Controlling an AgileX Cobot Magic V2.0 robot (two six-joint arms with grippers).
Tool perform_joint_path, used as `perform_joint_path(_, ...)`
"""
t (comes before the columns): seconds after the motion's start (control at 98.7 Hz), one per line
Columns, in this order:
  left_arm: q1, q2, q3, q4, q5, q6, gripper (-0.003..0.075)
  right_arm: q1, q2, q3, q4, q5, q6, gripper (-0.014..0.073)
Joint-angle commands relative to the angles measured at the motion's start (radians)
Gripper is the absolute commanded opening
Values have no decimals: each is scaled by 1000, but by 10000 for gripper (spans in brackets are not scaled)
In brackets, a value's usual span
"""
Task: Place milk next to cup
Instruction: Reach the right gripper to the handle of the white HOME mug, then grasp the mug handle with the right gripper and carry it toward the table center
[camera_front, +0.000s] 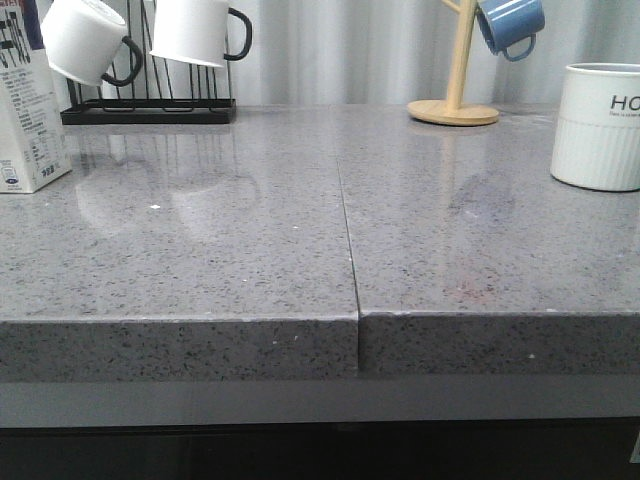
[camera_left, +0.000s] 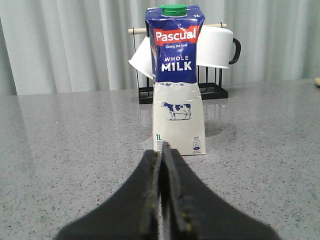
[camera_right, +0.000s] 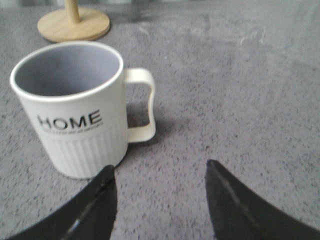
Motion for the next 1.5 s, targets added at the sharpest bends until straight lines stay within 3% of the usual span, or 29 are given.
perform_joint_path(0.0, 2, -33, 50, -10, -80, -8, -21, -6, 28, -37, -23, -157, 29, 414)
perform_joint_path(0.253, 2, -33, 50, -10, -80, -8, -20, -6, 158, -55, -57, -282, 83, 414)
perform_joint_path(0.77, 2, -33, 50, -10, -80, -8, -21, -31, 370, -192, -94, -361, 110, 414)
perform_joint_path(1.124, 2, -33, 50, -10, -80, -8, -20, -58, 521, -294, -236, -438, 248, 409)
perform_joint_path(1.226, 2, -33, 50, -10, -80, -8, -20, -58, 546, -308, -254, -449, 260, 326)
perform_joint_path(1.489, 2, -33, 50, -10, -80, -8, -20, -58, 550, -308, -255, -465, 256, -75)
